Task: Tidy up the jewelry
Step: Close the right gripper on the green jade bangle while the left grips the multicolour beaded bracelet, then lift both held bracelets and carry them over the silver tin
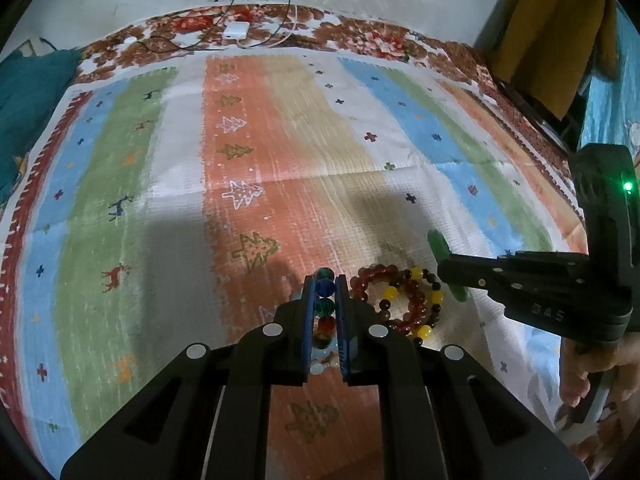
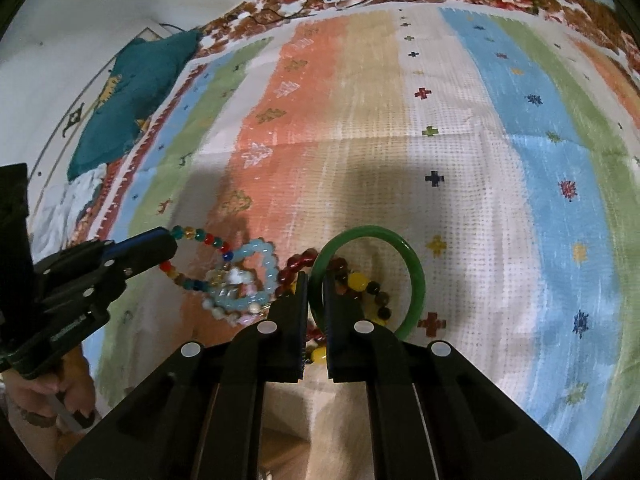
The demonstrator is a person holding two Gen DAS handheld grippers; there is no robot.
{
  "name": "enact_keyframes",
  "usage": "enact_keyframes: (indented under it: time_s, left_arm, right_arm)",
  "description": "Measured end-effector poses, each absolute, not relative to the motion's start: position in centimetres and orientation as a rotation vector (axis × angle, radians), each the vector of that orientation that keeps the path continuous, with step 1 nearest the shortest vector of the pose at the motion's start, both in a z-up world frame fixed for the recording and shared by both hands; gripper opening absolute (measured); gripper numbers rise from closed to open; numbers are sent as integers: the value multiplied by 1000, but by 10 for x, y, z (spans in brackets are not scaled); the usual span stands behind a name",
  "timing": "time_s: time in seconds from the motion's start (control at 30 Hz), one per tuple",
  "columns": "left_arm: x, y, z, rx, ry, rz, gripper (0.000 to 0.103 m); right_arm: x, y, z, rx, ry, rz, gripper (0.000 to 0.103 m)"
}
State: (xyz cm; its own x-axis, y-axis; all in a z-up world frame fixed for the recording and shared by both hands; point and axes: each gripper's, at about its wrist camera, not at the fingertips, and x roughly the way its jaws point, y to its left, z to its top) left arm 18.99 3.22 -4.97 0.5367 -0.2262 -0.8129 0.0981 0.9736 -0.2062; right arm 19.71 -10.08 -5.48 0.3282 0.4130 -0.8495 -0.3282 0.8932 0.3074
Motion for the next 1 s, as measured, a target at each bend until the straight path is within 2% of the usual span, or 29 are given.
enact_keyframes:
  time_s: [1.0]
  left_arm:
    - [122,36,-10,-161,886,-147,9]
  right_arm:
    - [108,-87,1,-112,952,520,8]
